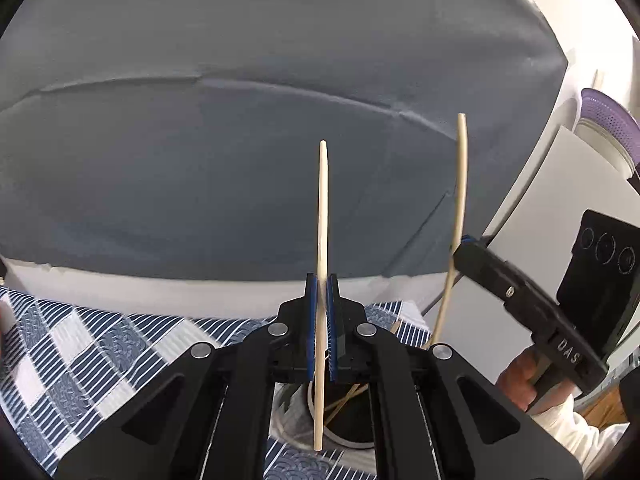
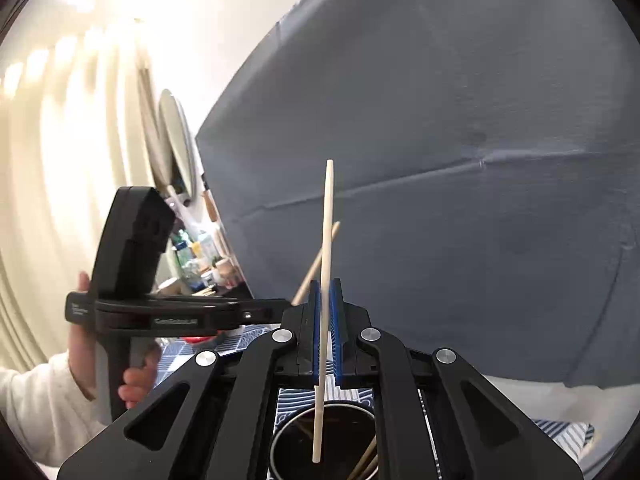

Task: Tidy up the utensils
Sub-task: 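Carry both chopsticks up over the black cup with both tools, then open both tools to drop the chopsticks into the black cup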

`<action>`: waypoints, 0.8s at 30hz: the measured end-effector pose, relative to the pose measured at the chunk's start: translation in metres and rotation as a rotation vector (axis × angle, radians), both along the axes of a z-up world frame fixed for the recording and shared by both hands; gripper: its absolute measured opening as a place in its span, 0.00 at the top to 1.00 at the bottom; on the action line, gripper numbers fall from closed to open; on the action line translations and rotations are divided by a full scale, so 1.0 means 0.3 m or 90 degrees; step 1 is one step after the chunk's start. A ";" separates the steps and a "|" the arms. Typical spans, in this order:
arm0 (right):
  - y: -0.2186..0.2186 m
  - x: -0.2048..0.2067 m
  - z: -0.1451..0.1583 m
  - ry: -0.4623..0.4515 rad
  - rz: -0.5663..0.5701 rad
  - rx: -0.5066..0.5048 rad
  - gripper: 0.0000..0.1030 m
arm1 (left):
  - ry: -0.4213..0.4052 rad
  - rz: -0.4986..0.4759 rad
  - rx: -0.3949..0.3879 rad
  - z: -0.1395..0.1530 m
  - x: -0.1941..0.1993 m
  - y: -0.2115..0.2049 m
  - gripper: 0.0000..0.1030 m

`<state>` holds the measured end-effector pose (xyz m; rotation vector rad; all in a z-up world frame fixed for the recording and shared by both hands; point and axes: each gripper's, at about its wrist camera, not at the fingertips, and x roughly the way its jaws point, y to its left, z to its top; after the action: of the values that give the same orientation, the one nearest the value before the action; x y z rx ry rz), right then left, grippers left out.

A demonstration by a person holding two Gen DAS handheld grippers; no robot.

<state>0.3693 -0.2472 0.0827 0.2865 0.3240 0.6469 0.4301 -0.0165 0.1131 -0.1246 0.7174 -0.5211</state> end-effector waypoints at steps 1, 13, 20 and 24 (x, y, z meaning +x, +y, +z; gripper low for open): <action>-0.003 0.007 -0.008 -0.001 0.003 0.000 0.96 | -0.002 -0.002 -0.014 -0.013 0.008 -0.009 0.95; -0.012 0.039 -0.150 0.013 0.021 -0.009 0.95 | -0.004 -0.026 -0.021 -0.181 0.008 -0.118 0.95; 0.003 0.012 -0.186 0.041 0.034 -0.031 0.95 | 0.033 -0.021 -0.006 -0.237 -0.037 -0.129 0.95; 0.028 0.002 -0.166 0.063 0.046 -0.095 0.96 | 0.035 -0.013 0.007 -0.222 -0.084 -0.103 0.95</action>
<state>0.3698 -0.2389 0.0328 0.1649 0.4762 0.6770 0.4050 -0.0475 0.0465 -0.1221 0.7749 -0.5349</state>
